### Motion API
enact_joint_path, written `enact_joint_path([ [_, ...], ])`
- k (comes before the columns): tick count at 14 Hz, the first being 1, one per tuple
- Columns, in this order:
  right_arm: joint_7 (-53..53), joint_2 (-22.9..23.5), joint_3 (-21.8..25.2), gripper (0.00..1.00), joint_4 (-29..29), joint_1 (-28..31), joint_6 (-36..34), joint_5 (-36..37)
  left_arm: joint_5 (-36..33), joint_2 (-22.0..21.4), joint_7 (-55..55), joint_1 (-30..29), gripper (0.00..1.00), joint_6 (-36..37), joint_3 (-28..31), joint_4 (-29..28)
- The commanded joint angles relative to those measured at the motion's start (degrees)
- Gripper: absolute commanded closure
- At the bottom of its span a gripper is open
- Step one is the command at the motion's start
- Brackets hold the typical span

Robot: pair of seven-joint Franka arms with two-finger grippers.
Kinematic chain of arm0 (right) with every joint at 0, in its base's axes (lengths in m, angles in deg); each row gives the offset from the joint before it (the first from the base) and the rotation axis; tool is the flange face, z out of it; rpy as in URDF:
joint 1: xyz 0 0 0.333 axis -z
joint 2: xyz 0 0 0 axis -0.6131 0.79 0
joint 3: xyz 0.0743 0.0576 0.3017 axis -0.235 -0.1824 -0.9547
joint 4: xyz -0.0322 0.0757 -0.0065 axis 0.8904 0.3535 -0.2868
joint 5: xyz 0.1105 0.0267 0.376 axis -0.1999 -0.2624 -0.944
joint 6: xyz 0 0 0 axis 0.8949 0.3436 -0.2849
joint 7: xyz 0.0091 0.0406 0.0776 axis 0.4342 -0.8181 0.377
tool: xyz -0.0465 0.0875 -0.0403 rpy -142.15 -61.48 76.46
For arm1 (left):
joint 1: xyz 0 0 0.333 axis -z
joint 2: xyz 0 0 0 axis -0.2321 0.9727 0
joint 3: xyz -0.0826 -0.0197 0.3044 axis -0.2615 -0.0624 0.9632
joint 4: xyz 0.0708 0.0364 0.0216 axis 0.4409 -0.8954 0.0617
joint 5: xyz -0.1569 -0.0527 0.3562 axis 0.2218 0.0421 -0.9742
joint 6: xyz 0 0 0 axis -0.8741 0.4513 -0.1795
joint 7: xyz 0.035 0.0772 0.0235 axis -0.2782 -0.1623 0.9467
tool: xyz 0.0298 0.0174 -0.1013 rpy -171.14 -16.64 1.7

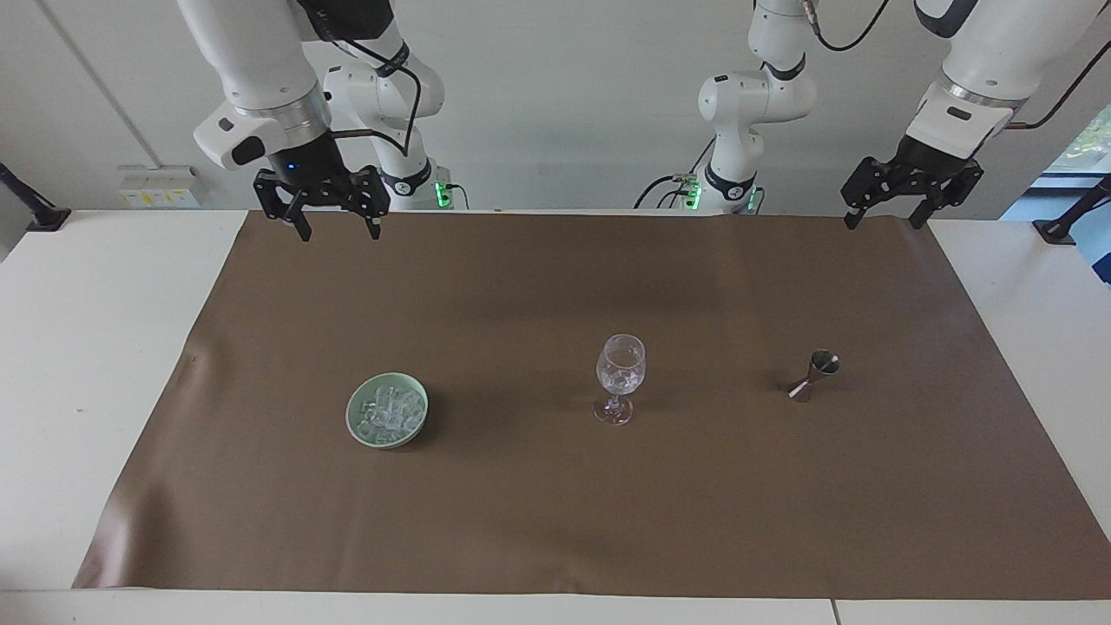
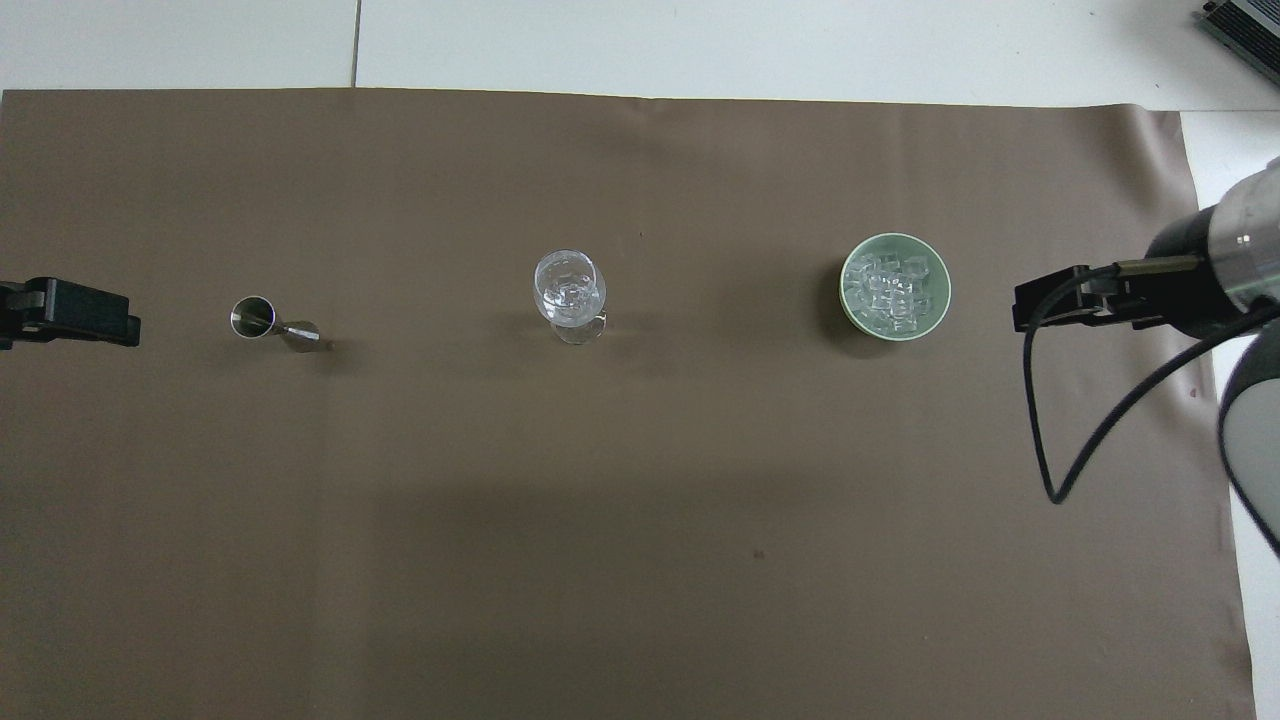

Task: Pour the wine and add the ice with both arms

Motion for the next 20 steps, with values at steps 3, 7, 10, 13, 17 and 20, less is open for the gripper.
enact_joint_path([
  [3, 3.2, -1.6, 0.1, 0.0, -1.3, 3.9, -2.3, -0.7, 0.6, -0.9, -0.1, -0.9, 0.0, 0.7, -0.5, -0.6],
  [7, 2.7, -1.5, 0.2, 0.0, -1.2, 3.1, -1.6, -0.7, 0.6, -0.9, -0.1, -0.9, 0.0, 0.7, -0.5, -0.6],
  [10, 2.7, -1.5, 0.2, 0.0, -1.2, 2.5, 0.9, -0.7, 0.6, -0.9, -0.1, -0.9, 0.0, 0.7, -0.5, -0.6],
  [13, 2.7, -1.5, 0.2, 0.0, -1.2, 2.3, 1.4, -0.7, 0.6, -0.9, -0.1, -0.9, 0.0, 0.7, -0.5, -0.6],
  [17, 2.7, -1.6, 1.5, 0.0, -1.2, -0.4, 0.9, 0.0, 0.6, -0.9, -0.1, -0.9, 0.0, 0.7, -0.5, -0.6],
  [20, 2.7, -1.6, 2.7, 0.0, -1.2, -0.6, 0.6, 0.0, 0.6, -0.9, -0.1, -0.9, 0.0, 0.7, -0.5, -0.6],
])
